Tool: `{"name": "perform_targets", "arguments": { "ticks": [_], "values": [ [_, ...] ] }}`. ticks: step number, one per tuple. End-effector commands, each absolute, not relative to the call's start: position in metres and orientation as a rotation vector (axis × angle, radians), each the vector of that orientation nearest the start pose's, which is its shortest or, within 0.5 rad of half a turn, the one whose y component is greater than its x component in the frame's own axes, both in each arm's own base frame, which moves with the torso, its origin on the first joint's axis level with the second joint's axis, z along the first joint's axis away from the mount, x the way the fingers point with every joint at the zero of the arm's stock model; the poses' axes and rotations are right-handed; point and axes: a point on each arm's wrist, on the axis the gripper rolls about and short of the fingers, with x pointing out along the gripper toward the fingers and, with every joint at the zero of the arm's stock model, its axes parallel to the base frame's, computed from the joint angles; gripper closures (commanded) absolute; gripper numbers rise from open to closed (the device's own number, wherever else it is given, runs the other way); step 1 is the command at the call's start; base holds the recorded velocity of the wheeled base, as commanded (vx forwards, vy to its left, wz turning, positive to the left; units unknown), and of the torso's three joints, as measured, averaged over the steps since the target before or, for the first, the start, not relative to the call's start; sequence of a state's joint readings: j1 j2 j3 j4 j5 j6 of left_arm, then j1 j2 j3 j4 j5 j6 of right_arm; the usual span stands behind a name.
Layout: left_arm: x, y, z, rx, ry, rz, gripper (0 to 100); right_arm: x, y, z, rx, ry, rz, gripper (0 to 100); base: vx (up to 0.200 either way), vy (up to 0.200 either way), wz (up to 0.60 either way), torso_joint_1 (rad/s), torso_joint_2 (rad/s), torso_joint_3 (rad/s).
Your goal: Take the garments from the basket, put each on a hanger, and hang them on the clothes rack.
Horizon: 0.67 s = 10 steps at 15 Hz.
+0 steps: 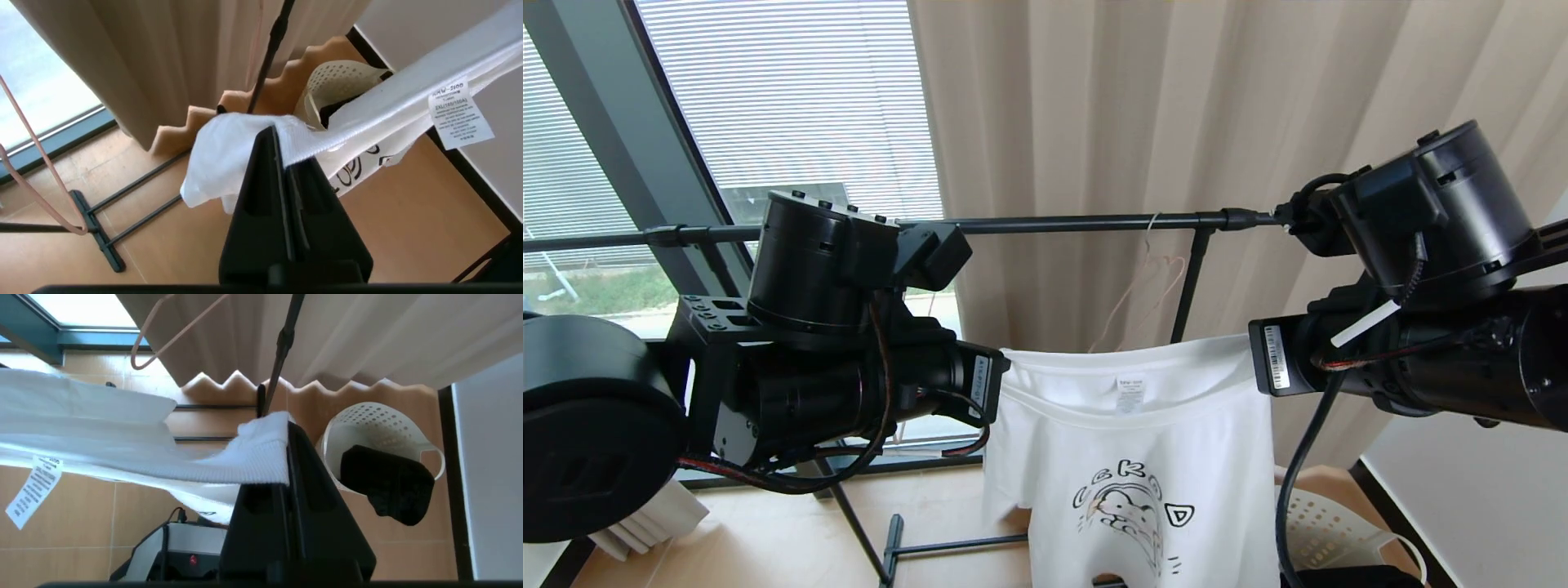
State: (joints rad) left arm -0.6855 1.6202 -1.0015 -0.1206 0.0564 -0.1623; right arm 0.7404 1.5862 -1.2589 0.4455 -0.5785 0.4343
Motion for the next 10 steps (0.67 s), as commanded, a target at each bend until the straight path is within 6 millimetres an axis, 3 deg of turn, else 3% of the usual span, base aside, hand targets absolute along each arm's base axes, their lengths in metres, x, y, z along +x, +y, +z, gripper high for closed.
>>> {"name": "perform_targets", "arguments": {
  "ticks": [1,10],
  "values": [
    [0.2248,-0.1823,0.2094,0.032,0.524,-0.572,100,0.2031,0.1685,0.2338,-0.059,0.614,0.019,100,0.0,0.0,0.0,0.0,0.0,0.0],
    [0.22,-0.1783,0.2132,0.045,0.505,-0.579,100,0.2038,0.169,0.2331,-0.06,0.609,0.02,100,0.0,0.0,0.0,0.0,0.0,0.0]
  ]
}}
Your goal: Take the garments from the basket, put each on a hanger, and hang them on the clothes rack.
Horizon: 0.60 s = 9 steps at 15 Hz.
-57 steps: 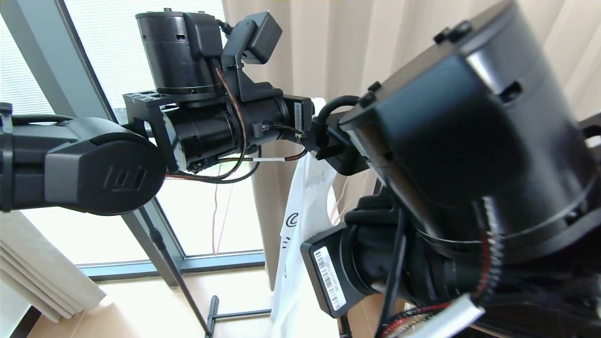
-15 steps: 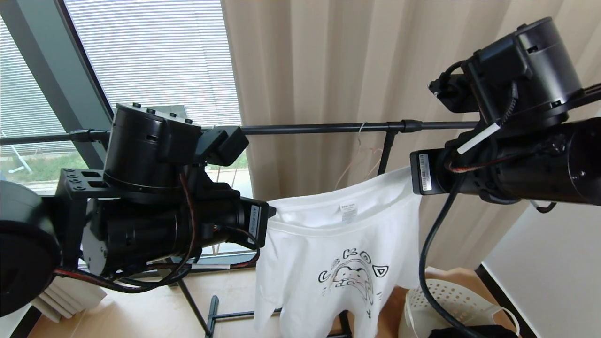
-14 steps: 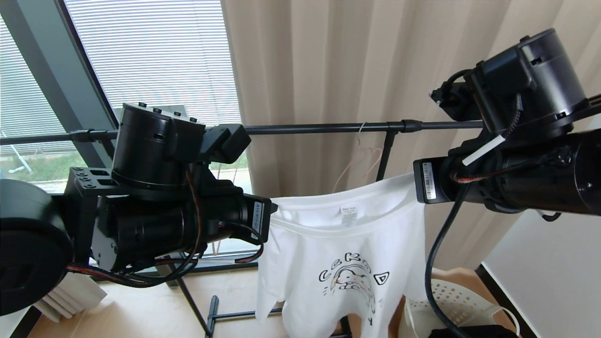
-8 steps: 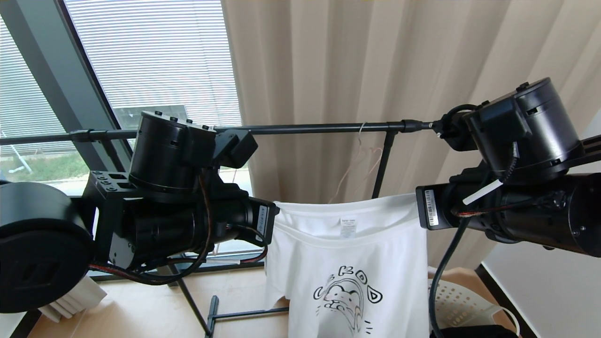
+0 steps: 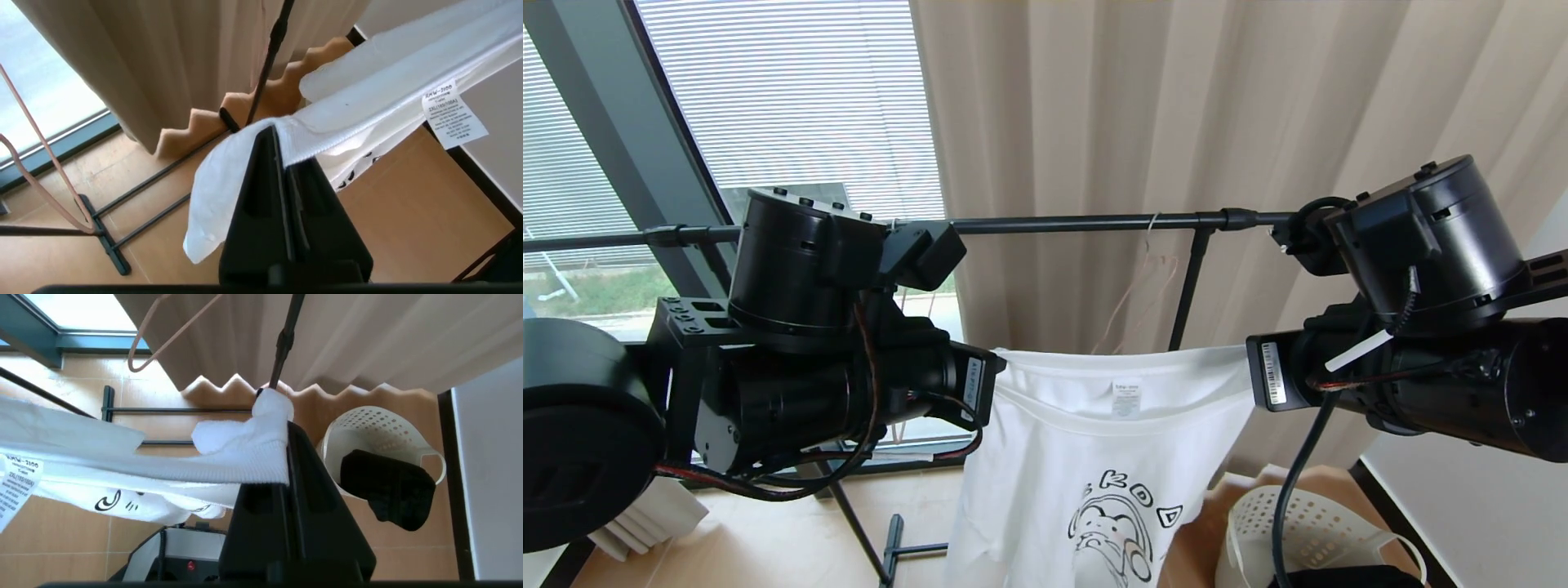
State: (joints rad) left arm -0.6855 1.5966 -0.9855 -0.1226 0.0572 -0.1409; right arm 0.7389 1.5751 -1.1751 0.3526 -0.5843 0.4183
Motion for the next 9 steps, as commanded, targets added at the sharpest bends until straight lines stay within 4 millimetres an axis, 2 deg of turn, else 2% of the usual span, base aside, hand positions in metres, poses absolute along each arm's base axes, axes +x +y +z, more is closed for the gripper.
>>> {"name": "perform_targets", "arguments": {
  "ticks": [1,2,7,9],
  "values": [
    [0.219,-0.178,0.211,0.052,0.513,-0.579,100,0.204,0.169,0.233,-0.059,0.608,0.02,100,0.0,0.0,0.0,0.0,0.0,0.0],
    [0.219,-0.177,0.21,0.055,0.514,-0.58,0,0.204,0.169,0.233,-0.059,0.608,0.02,100,0.0,0.0,0.0,0.0,0.0,0.0],
    [0.196,-0.159,0.216,0.063,0.488,-0.595,0,0.207,0.17,0.231,-0.059,0.611,0.016,100,0.0,0.0,0.0,0.0,0.0,0.0],
    [0.195,-0.137,0.219,0.045,0.47,-0.535,0,0.207,0.171,0.231,-0.061,0.614,0.014,100,0.0,0.0,0.0,0.0,0.0,0.0]
  ]
}}
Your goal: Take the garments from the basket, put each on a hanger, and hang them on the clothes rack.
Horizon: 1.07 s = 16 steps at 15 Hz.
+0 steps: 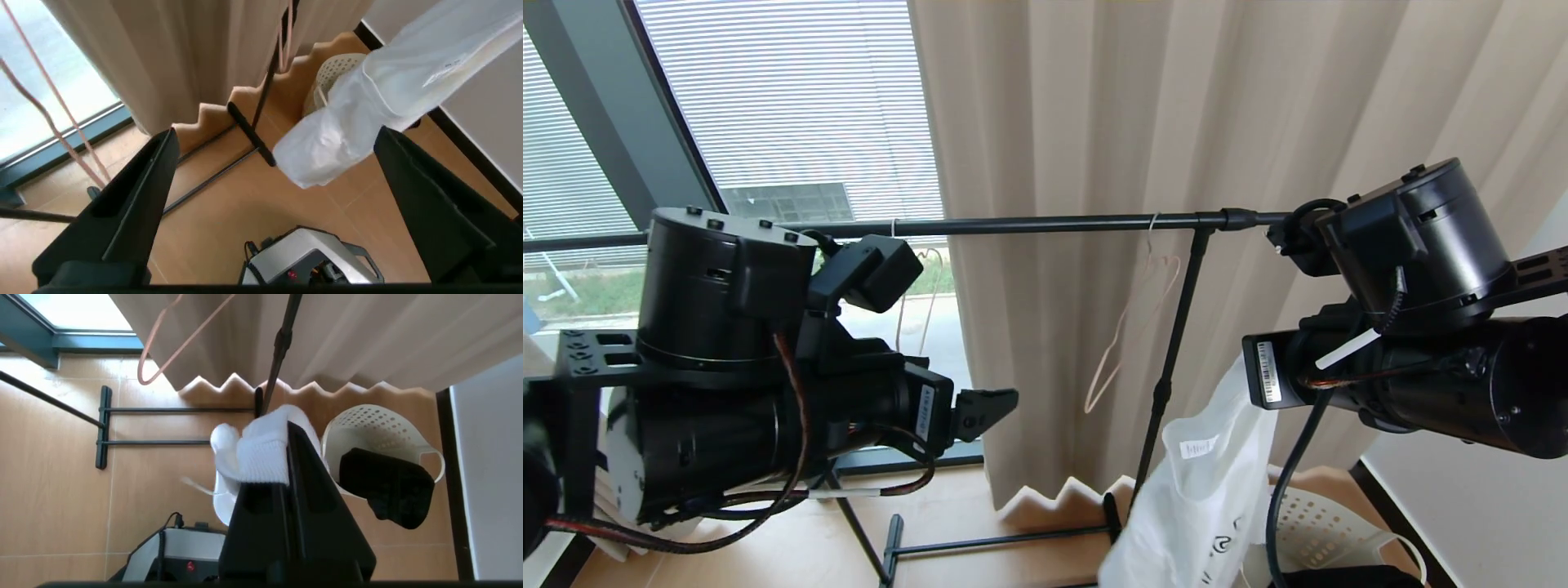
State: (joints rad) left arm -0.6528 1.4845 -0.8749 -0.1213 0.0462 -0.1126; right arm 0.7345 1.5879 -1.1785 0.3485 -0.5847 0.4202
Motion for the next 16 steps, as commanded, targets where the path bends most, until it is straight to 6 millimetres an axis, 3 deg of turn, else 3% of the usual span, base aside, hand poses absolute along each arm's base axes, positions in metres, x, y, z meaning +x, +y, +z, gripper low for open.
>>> {"name": "perform_targets", "arguments": {
  "ticks": [1,4,8,13,16],
  "values": [
    [0.199,-0.131,0.22,0.038,0.466,-0.499,0,0.207,0.171,0.231,-0.061,0.614,0.014,100,0.0,0.0,0.0,0.0,0.0,0.0],
    [0.214,-0.111,0.221,0.019,0.465,-0.391,0,0.208,0.171,0.231,-0.052,0.605,0.015,100,0.0,0.0,0.0,0.0,0.0,0.0],
    [0.256,-0.089,0.189,0.039,0.56,-0.165,0,0.208,0.171,0.231,-0.052,0.605,0.015,100,0.0,0.0,0.0,0.0,0.0,0.0],
    [0.307,-0.093,0.136,0.055,0.594,-0.055,0,0.208,0.171,0.23,-0.053,0.606,0.014,100,0.0,0.0,0.0,0.0,0.0,0.0],
    [0.326,-0.1,0.122,0.052,0.583,-0.053,0,0.208,0.171,0.23,-0.053,0.606,0.014,100,0.0,0.0,0.0,0.0,0.0,0.0]
  ]
}}
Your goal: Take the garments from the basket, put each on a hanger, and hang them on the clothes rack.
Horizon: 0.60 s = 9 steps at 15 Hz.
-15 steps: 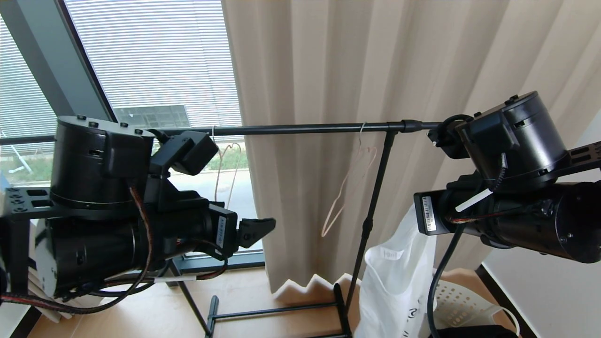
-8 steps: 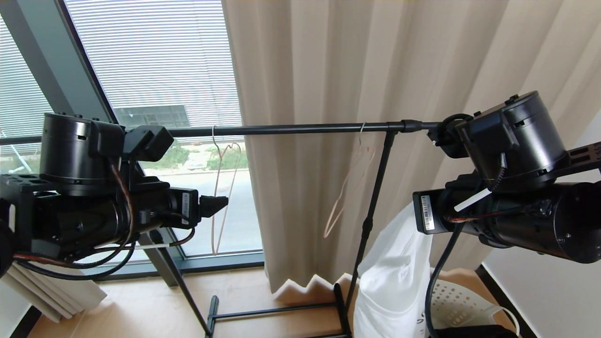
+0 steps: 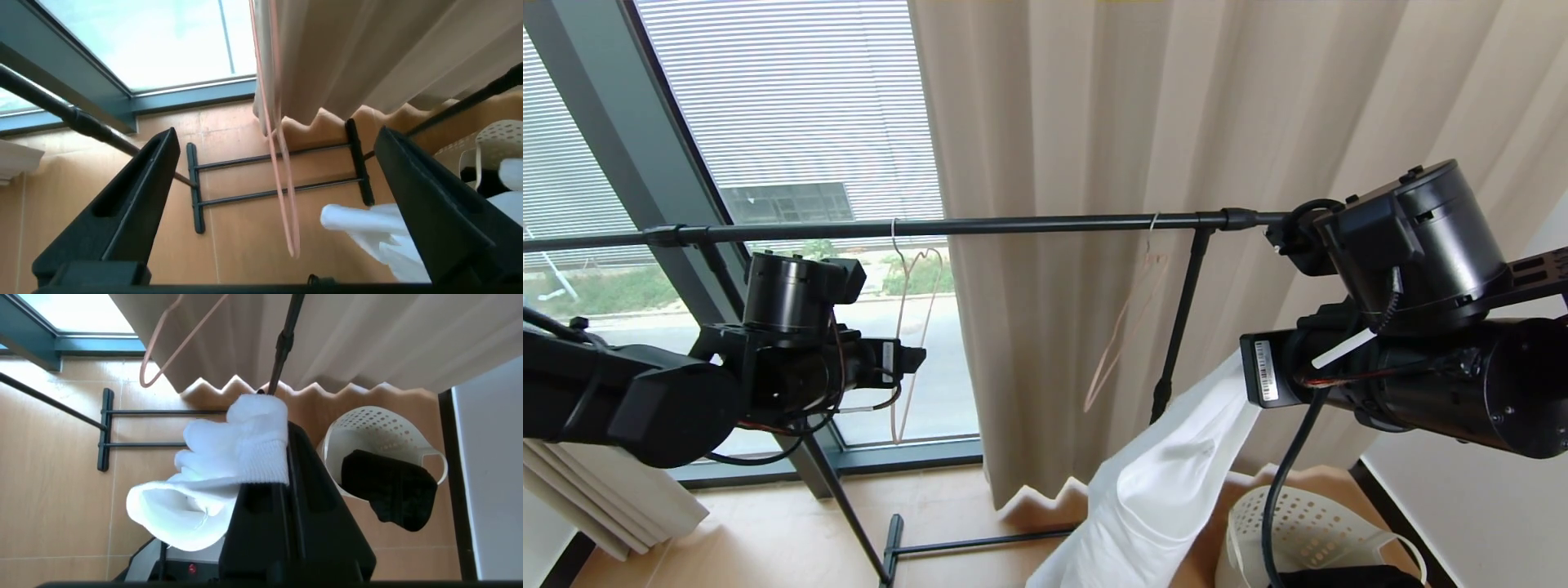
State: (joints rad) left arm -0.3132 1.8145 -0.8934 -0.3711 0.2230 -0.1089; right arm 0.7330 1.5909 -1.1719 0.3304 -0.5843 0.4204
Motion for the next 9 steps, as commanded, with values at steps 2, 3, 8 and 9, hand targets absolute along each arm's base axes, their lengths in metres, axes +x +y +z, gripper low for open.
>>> {"name": "perform_targets", "arguments": {
  "ticks": [2,3,8,9],
  "values": [
    [0.335,-0.102,0.12,0.049,0.579,-0.051,0,0.208,0.171,0.23,-0.053,0.606,0.014,100,0.0,0.0,0.0,0.0,0.0,0.0],
    [0.339,-0.103,0.118,0.048,0.58,-0.05,0,0.208,0.171,0.23,-0.053,0.606,0.014,100,0.0,0.0,0.0,0.0,0.0,0.0],
    [0.351,-0.103,0.118,0.04,0.563,-0.04,0,0.208,0.171,0.229,-0.054,0.607,0.014,100,0.0,0.0,0.0,0.0,0.0,0.0],
    [0.353,-0.104,0.119,0.038,0.559,-0.041,0,0.208,0.171,0.229,-0.054,0.607,0.014,100,0.0,0.0,0.0,0.0,0.0,0.0]
  ]
}}
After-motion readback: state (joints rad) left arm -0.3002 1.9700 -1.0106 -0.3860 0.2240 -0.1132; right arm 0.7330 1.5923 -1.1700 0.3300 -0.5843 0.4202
